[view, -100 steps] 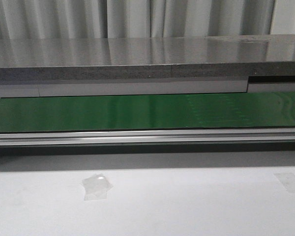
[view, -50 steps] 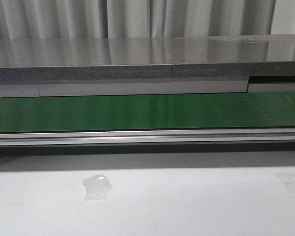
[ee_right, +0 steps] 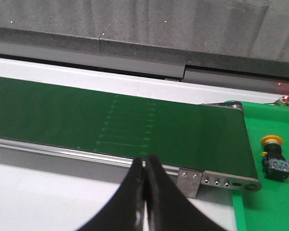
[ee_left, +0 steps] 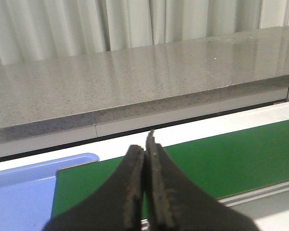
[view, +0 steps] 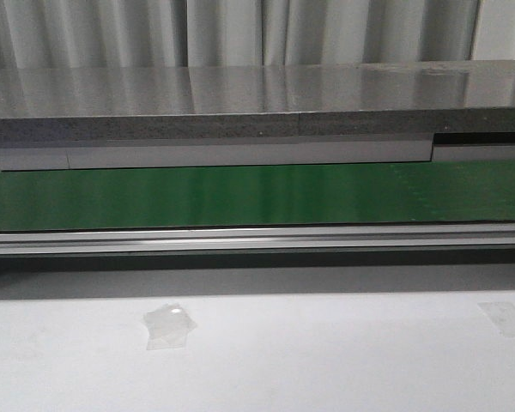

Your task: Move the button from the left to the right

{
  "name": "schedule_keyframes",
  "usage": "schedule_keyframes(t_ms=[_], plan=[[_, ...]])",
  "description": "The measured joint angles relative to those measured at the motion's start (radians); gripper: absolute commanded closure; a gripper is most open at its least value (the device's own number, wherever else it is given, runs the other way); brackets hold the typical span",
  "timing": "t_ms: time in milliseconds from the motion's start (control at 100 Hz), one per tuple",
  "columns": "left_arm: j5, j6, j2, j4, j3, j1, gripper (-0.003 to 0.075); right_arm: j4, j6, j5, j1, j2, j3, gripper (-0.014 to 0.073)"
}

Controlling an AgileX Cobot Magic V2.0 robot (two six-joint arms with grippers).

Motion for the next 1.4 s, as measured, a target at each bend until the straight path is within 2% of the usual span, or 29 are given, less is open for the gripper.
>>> schedule_keyframes(t_ms=[430, 710, 920, 1400], plan=[[0.0, 0.0, 0.0, 0.0, 0.0, 0.0, 0.074, -0.021, 0.047, -0.294, 0.002, -0.182, 0.299, 0.0662], [0.0, 0.0, 0.0, 0.0, 0.0, 0.0, 0.074, -0.021, 0.116, -0.314, 0.002, -0.291, 0.408, 0.0662], [0.0, 0.0, 0.0, 0.0, 0.0, 0.0, 0.074, -0.021, 0.127, -0.353, 0.002, -0.3, 0.457, 0.0662], [0.0, 0.0, 0.0, 0.0, 0.0, 0.0, 0.074, -0.019, 0.141, -0.395, 0.002, -0.3, 0.466, 0.0662]])
